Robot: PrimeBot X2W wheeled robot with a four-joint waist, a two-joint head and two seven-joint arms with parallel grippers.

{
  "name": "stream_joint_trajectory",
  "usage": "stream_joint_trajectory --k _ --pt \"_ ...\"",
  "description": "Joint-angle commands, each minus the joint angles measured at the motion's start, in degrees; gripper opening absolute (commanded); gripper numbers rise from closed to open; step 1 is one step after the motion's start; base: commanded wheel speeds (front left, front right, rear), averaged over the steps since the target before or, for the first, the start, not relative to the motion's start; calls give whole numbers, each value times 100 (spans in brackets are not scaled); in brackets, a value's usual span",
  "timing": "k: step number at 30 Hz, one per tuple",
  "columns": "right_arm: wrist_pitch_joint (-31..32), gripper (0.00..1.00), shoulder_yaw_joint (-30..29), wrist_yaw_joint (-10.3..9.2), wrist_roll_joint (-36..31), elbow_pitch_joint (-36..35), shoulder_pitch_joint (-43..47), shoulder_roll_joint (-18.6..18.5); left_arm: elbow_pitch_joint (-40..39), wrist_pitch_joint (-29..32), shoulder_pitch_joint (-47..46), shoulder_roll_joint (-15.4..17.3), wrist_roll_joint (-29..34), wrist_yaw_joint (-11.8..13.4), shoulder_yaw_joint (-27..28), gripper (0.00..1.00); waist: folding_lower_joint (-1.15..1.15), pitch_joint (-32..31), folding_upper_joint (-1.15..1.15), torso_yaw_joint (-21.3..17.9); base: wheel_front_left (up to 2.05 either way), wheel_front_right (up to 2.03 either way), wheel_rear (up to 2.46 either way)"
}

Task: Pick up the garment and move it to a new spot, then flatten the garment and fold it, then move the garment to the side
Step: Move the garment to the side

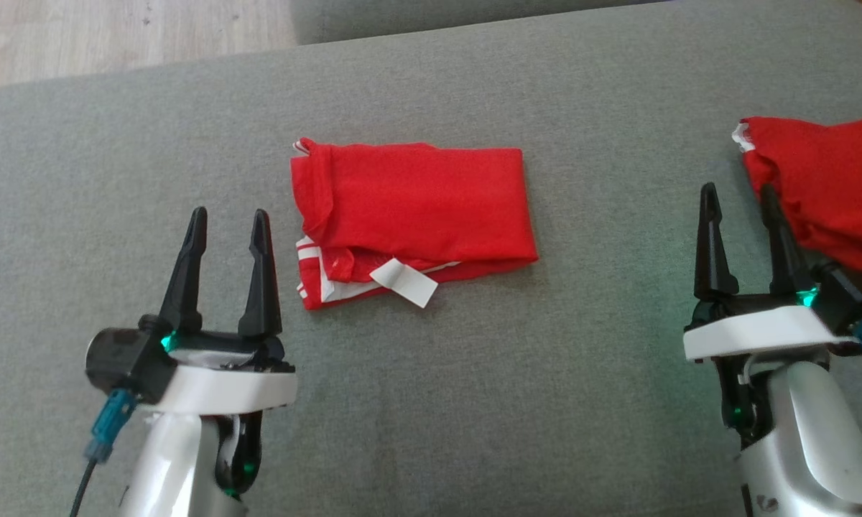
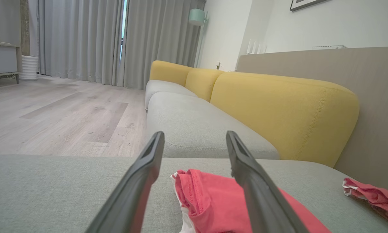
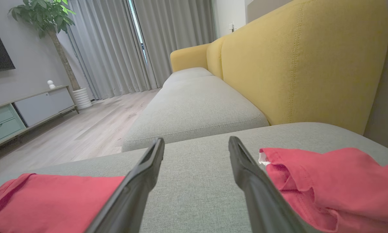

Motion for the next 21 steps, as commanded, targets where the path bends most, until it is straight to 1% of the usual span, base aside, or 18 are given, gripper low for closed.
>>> stream_joint_trajectory --k 1,5,8,12,17,21 --pt "-37 100 146 -5 -41 -200 -111 18 -189 -28 -160 36 -35 9 162 100 0 25 0 34 0 0 0" --pt "-37 100 290 -5 -15 -85 -208 18 -202 -28 -195 36 -55 9 111 100 0 80 0 112 0 0 0" --pt "-37 100 480 -5 79 243 -368 18 -222 -28 -233 36 -90 9 43 100 0 160 0 227 0 0 0" --pt "26 100 842 -5 330 809 -722 18 -205 -28 -271 36 -139 9 -52 100 0 267 0 402 0 0 0" --pt "329 100 1242 -5 671 1646 -1239 18 -154 -28 -336 36 -210 9 -208 100 0 386 0 656 0 0 0" --pt "522 100 1530 -5 1138 2304 -1566 18 -115 -28 -410 36 -288 9 -296 100 0 454 0 886 0 0 0"
